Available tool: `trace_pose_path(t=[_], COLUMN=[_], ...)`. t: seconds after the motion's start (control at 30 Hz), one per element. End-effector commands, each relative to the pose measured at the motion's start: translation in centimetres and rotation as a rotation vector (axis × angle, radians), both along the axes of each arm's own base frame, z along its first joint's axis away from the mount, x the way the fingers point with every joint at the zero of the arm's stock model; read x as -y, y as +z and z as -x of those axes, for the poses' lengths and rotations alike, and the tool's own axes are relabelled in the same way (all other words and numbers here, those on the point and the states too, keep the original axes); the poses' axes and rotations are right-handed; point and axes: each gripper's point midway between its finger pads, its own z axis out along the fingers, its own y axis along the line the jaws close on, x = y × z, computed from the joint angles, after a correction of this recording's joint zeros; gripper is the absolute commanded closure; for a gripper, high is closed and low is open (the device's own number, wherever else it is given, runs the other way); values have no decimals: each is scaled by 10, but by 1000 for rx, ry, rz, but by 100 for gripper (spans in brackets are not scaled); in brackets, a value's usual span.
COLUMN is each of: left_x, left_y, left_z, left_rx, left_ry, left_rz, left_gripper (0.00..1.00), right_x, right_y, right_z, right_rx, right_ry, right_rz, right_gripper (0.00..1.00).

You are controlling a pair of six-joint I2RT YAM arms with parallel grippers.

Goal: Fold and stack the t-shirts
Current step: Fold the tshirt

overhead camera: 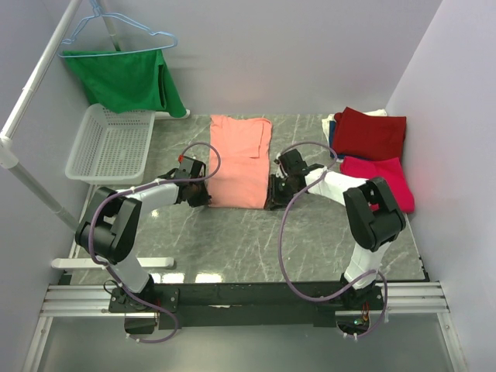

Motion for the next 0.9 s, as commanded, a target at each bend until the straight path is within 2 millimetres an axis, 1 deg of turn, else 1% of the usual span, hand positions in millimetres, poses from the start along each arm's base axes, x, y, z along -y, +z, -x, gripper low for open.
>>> trace_pose_path(t=[0.0,0.13,0.23,0.27,0.4,0.53,0.6,0.63,0.67,0.7,0.77,0.8,0.83,0.87], left_x=[-5,-5,-4,-4,-4,-5,-5,-6,-7,-9,-12,-15,-15,-17], left_y=[-7,-8,-9,-10,-11,-11,-10,-9,-8,-10,-7,-11,-4,-4], left_z=[4,5,5,5,5,6,6,8,8,13,16,24,26,30], left_rx=[-10,-16,-19,-22,-26,-28,-25,-24,-23,-34,-30,-45,-34,-37], left_ry=[0,-6,-11,-13,-20,-25,-26,-22,-15,-11,2,7,17,24], left_rz=[-22,-23,-22,-24,-29,-33,-34,-33,-33,-39,-37,-40,-28,-25], left_gripper=[99,99,99,99,99,99,99,99,99,99,99,99,99,99], right_x=[-18,-21,-23,-23,-27,-32,-33,-34,-33,-32,-32,-27,-26,-25], right_y=[13,17,12,7,-3,-9,-10,-9,-10,-11,-8,-13,-7,-6], right_z=[-16,-21,-21,-21,-23,-20,-17,-14,-12,-9,-4,1,2,7], right_rx=[61,78,69,56,36,20,9,8,4,-3,5,0,12,8], right_ry=[32,29,31,31,35,50,55,59,59,58,63,54,50,52], right_rz=[-45,-60,-66,-63,-63,-60,-62,-65,-60,-51,-47,-26,-29,-25], right_gripper=[65,65,65,65,65,68,79,91,97,100,100,100,100,100])
